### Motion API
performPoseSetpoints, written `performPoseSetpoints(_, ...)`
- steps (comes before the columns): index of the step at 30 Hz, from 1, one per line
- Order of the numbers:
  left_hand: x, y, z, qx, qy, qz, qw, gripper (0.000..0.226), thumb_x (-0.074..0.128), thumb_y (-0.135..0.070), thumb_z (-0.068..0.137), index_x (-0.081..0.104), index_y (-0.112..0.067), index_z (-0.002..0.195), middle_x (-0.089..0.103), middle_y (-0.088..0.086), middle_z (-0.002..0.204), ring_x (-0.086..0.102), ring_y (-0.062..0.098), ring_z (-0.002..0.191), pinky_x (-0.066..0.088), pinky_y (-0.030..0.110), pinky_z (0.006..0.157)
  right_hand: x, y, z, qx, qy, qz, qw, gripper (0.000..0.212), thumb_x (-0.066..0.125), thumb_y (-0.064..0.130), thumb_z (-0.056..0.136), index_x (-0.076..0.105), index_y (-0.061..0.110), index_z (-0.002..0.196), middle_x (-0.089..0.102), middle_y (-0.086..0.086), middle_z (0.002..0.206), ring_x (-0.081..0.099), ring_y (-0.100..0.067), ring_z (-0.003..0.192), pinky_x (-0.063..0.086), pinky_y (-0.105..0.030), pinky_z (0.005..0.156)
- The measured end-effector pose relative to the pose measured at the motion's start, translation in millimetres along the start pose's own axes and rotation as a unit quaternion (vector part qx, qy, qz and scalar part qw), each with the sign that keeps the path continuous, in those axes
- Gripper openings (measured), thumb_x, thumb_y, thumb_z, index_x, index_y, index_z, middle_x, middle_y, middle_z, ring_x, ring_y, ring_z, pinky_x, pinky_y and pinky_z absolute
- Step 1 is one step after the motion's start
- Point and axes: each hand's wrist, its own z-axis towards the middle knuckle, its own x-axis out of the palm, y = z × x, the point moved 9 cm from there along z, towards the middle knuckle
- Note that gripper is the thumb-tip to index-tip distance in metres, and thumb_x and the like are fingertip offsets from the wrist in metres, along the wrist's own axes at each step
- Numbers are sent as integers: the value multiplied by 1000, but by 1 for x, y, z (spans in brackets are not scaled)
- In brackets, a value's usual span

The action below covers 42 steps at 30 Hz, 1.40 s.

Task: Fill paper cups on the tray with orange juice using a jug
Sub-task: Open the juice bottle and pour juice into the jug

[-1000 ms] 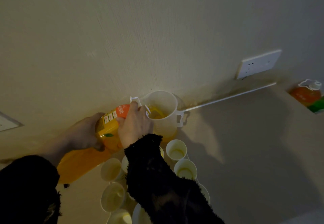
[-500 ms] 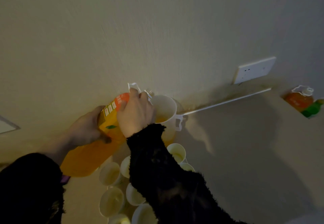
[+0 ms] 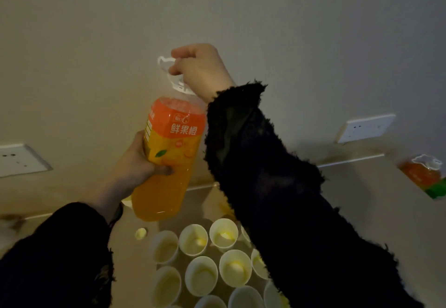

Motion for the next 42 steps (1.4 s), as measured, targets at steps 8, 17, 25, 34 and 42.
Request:
performPoseSetpoints(8, 11, 53, 17, -2, -10, -29, 1000, 100, 83, -20, 39, 31, -31, 123, 53, -9, 105, 54, 23, 103, 47, 48, 87, 33, -12, 5, 44, 43, 80, 995, 37, 51, 1, 91, 54, 2, 128, 59, -16, 124, 55, -23, 109, 43, -18, 65)
performPoseSetpoints(17, 31, 116, 36, -16, 58, -33, 998, 122, 92, -38, 32, 32, -26, 138, 59, 4, 123, 57, 23, 113, 51, 49, 91, 60, -62, 8, 108, 41, 44, 992, 40, 51, -3, 87, 54, 2, 127, 58, -19, 126, 50, -19, 100, 44, -31, 90)
performPoseSetpoints(25, 30, 152, 55, -5, 81, -7, 997, 114, 93, -47, 39, 37, -22, 135, 60, 9, 120, 58, 30, 113, 49, 57, 91, 85, -87, 14, 129, 54, -8, 990, 40, 53, 5, 90, 53, 5, 130, 62, -11, 120, 57, -23, 110, 44, -39, 102)
performPoseSetpoints(34, 19, 164, 60, 4, 77, 6, 997, 110, 88, -43, 46, 32, -27, 140, 55, -4, 129, 53, 15, 119, 45, 40, 96, 112, -98, 13, 107, 53, -83, 989, 39, 55, 21, 90, 55, 11, 127, 64, -12, 119, 57, -27, 113, 44, -45, 100)
performPoseSetpoints(42, 5, 167, 50, -29, 32, 57, 997, 102, 80, -18, 52, 29, -27, 140, 55, -3, 120, 56, 18, 109, 47, 38, 90, 129, -93, -11, 57, 96, -171, 979, 28, 50, 8, 90, 67, 7, 112, 67, -12, 111, 60, -25, 105, 49, -40, 93)
